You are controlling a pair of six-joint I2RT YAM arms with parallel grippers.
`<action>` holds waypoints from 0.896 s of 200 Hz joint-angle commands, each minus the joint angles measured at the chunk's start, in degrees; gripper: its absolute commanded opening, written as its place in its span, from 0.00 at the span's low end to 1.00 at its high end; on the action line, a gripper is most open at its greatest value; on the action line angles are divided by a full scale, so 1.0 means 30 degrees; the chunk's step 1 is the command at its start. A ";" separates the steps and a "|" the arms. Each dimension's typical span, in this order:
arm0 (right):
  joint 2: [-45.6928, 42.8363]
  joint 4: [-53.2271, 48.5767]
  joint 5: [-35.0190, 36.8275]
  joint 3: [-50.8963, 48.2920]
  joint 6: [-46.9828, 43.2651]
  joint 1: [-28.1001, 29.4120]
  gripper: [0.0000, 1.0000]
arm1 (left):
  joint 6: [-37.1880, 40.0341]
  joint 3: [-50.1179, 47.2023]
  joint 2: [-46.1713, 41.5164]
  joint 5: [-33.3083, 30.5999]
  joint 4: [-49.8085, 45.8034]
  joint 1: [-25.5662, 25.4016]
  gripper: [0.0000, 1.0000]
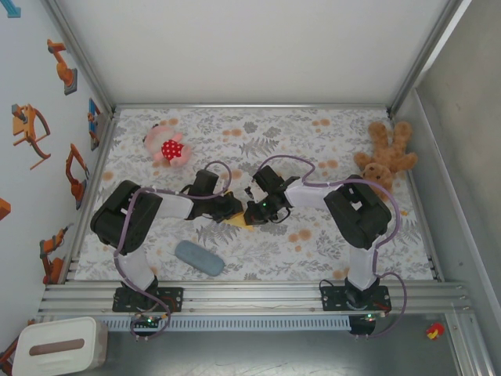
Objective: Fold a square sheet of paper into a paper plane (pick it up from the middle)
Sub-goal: Fourth fold the wing at the center of the table.
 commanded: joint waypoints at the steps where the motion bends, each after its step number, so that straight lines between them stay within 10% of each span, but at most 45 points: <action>1: 0.1453 -0.3032 0.3053 -0.1229 -0.0057 -0.0208 0.00 | 0.1037 -0.0509 0.0758 -0.1154 -0.0033 0.0940 0.08; 179: 0.1195 -0.3761 0.4316 -0.1647 -0.0252 -0.0287 0.00 | 0.4452 0.1597 0.1370 -0.1746 -0.3391 0.7932 0.07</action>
